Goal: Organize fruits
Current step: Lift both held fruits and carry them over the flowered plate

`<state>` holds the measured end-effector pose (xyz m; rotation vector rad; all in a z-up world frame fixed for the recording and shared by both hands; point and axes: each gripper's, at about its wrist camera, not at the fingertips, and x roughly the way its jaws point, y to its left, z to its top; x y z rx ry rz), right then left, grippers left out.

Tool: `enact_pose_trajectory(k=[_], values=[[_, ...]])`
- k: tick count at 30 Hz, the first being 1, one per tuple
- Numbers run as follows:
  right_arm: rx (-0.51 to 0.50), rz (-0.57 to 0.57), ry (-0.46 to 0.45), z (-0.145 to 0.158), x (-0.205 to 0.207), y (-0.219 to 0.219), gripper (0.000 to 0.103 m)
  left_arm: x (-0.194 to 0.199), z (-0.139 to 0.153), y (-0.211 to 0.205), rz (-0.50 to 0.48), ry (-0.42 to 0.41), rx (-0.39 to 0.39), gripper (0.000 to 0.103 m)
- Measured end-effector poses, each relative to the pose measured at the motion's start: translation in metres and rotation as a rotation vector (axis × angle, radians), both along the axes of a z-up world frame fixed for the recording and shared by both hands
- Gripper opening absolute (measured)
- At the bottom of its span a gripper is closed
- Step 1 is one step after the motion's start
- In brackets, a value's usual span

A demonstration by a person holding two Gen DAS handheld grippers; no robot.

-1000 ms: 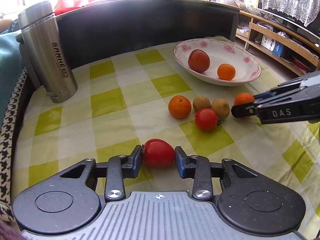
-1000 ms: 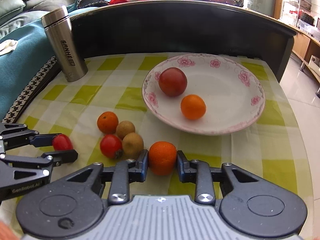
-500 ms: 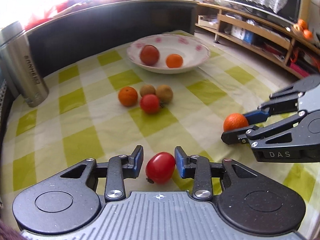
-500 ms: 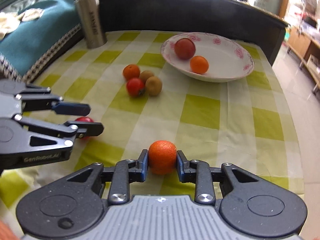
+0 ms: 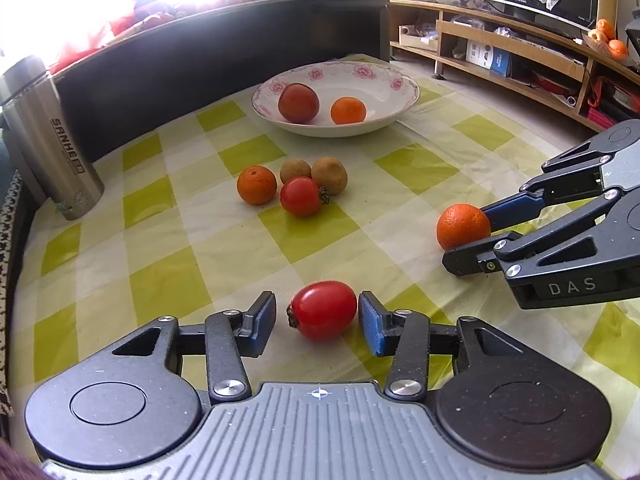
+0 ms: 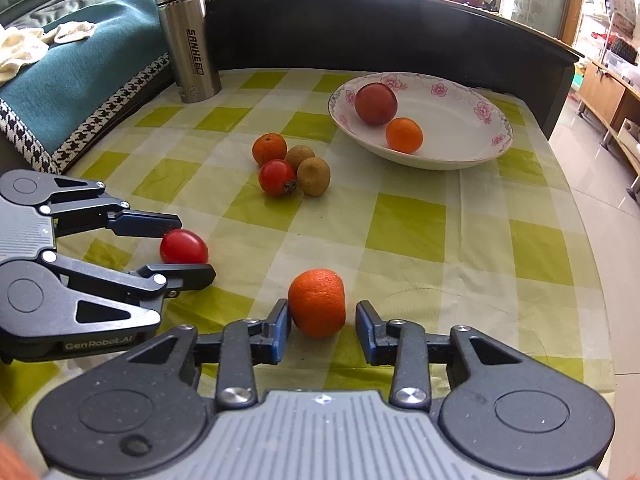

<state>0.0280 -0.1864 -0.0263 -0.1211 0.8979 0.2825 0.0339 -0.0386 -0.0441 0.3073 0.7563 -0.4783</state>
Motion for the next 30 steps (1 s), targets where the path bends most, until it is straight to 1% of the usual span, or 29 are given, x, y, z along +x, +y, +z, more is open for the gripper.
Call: enact_pose_trajectory(k=[3,7,9,10,12,15,20,30], values=[[0.004,-0.008,-0.002,0.0,0.001,-0.001,0.043,-0.001,0.001,0.0,-0.005,0.004,0.003,0.054],[0.011,-0.019,0.006,0.001,0.003,-0.001,0.043,-0.002,0.001,-0.001,-0.011,0.015,0.003,0.049],[0.017,-0.019,0.011,0.002,0.004,-0.002,0.038,-0.002,0.002,-0.002,-0.017,0.022,0.007,0.044],[0.016,-0.016,0.012,0.003,0.004,-0.001,0.033,-0.003,0.002,-0.003,-0.02,0.024,0.013,0.043],[0.004,-0.011,0.013,0.003,0.003,0.0,0.033,-0.005,0.002,-0.004,-0.025,0.027,0.025,0.042],[-0.005,-0.001,0.011,0.003,0.002,0.003,0.033,-0.007,0.003,-0.007,-0.032,0.03,0.034,0.041],[-0.001,0.009,0.003,0.007,0.002,0.006,0.033,-0.009,0.005,-0.01,-0.035,0.043,0.024,0.041],[0.027,-0.005,-0.019,0.019,0.004,0.005,0.033,0.002,0.022,-0.017,-0.004,0.026,-0.036,0.041]])
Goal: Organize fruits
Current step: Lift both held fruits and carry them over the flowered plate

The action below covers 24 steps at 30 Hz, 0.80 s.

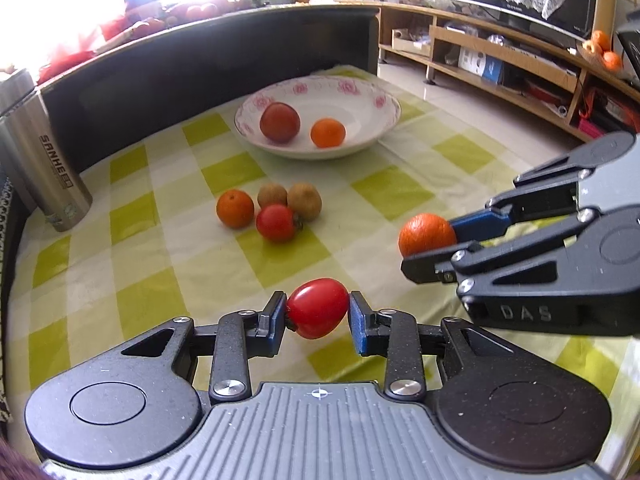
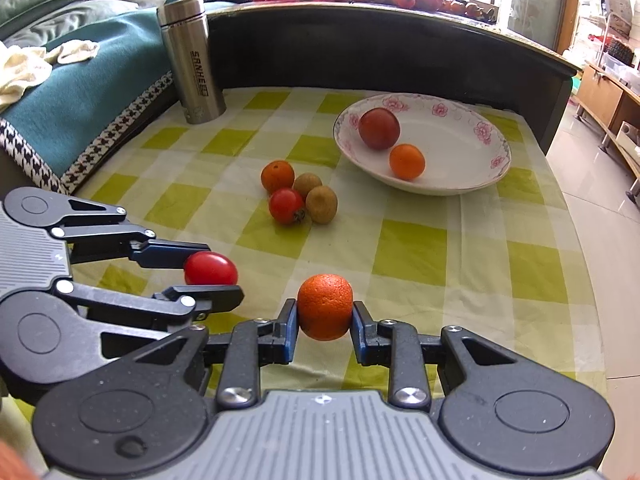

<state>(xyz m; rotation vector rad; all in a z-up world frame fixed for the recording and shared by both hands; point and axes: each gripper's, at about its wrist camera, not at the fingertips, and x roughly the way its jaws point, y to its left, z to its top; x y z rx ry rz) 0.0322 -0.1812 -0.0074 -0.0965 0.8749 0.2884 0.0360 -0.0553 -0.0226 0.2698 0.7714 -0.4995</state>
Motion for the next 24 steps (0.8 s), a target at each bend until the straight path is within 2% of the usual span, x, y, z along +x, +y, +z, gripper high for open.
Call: enact_pose_trajectory(k=[6,24], values=[[0.023,-0.027,-0.002,0.004,0.008,-0.004,0.033,0.012,0.006,0.0,0.025,-0.004,-0.033,0.041],[0.068,-0.104,-0.073,0.031,0.046,-0.022,0.033,0.056,0.034,-0.016,0.035,-0.073,-0.046,0.039]])
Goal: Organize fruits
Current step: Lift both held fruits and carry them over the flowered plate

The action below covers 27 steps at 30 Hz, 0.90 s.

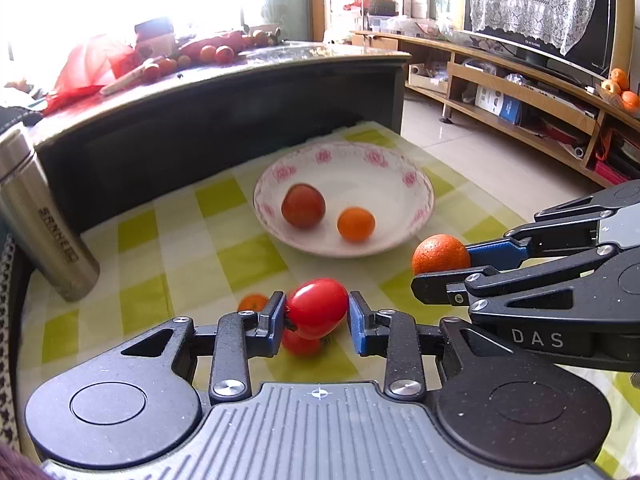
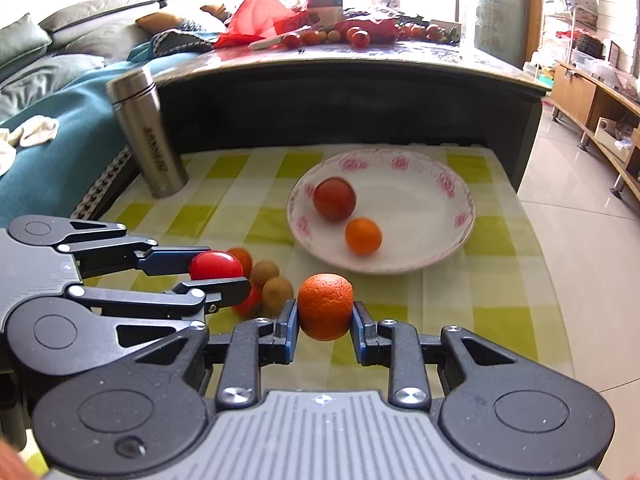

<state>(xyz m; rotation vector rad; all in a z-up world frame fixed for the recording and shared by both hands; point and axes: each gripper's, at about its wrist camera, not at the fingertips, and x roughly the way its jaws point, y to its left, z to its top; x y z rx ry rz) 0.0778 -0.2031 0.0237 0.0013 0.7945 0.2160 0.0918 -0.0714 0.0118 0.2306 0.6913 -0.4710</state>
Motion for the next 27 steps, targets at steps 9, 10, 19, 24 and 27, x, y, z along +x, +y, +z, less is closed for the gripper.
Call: enact_pose_trajectory(k=[9,10,19,24,27], values=[[0.004,-0.038,-0.024,0.008,0.024,-0.011,0.033,0.022,0.005,-0.012,0.001,-0.012,-0.006,0.039],[0.001,-0.042,-0.028,0.009,0.027,-0.011,0.033,0.025,0.005,-0.013,0.0,-0.014,-0.002,0.039],[0.021,-0.089,-0.041,0.01,0.062,-0.029,0.033,0.057,0.009,-0.033,-0.006,-0.046,0.018,0.039],[0.02,-0.108,-0.038,0.003,0.082,-0.04,0.033,0.077,0.004,-0.047,-0.015,-0.052,0.038,0.039],[0.02,-0.108,-0.033,-0.002,0.094,-0.046,0.033,0.088,0.0,-0.053,-0.018,-0.051,0.05,0.039]])
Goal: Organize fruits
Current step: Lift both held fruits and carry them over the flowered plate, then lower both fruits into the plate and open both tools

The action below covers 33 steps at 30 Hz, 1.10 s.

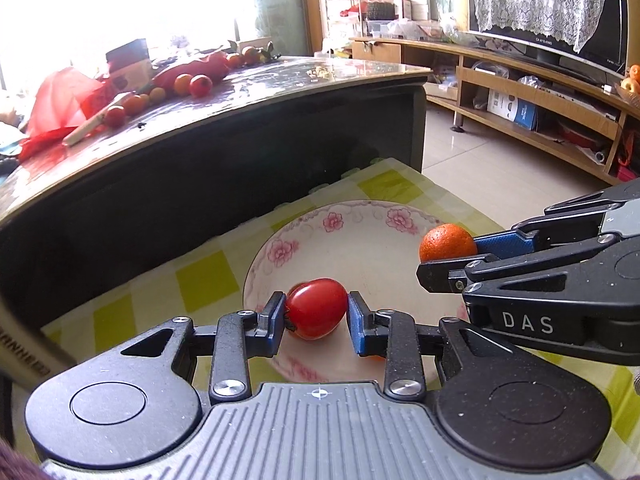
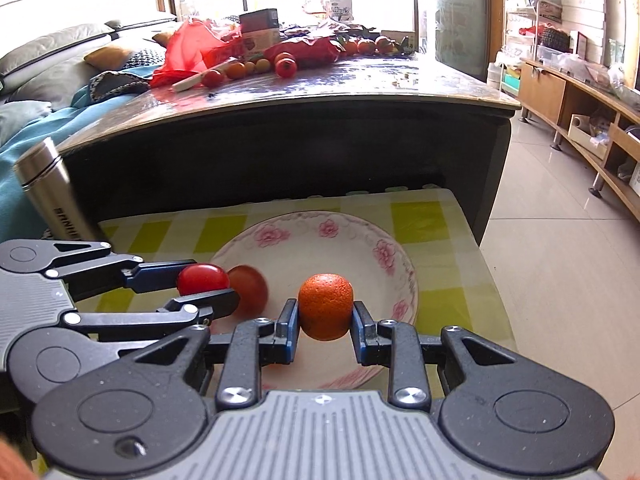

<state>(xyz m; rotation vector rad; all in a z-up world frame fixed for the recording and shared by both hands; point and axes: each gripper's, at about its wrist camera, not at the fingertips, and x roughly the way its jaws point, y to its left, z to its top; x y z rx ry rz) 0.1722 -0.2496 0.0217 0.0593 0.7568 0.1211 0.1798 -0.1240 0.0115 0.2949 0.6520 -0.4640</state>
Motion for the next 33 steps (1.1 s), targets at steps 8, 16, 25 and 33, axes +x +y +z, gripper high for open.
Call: enact_pose_trajectory(k=[8,16,25,33], values=[[0.011,-0.009,0.019,-0.011,0.017,-0.008,0.033,0.014,-0.008,-0.007,-0.014,-0.012,0.032,0.039],[0.008,-0.01,0.029,-0.017,0.023,-0.007,0.033,0.021,-0.007,-0.009,-0.011,-0.026,0.044,0.039],[0.023,-0.019,0.038,-0.02,0.026,-0.01,0.033,0.022,-0.009,-0.012,-0.016,-0.046,0.065,0.04],[0.025,-0.026,0.049,-0.023,0.029,-0.01,0.034,0.024,-0.011,-0.012,-0.008,-0.035,0.073,0.044]])
